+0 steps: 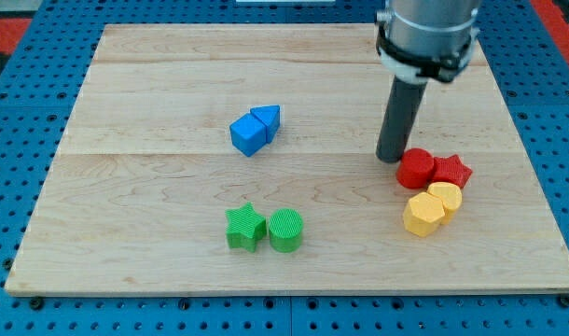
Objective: Move your arm closer to the green star
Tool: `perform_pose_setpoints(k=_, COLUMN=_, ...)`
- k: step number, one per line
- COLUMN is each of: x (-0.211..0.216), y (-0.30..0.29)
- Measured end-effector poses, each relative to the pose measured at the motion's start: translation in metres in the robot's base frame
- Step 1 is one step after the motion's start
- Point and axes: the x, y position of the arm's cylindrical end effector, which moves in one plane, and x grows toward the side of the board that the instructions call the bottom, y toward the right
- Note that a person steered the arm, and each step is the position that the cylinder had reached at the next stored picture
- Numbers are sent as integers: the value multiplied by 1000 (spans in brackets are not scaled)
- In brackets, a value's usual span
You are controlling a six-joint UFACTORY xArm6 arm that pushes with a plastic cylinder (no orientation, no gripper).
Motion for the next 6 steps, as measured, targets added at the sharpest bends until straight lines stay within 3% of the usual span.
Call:
perform_pose_setpoints(k=1, x=-26, y=-63)
perform_pose_setpoints(k=3, x=12, y=-215)
perform_pose_setpoints(k=4, x=51, y=-263)
perform_pose_setpoints(k=5, x=105, y=-265)
perform_pose_setpoints(k=6, x=106, y=-194)
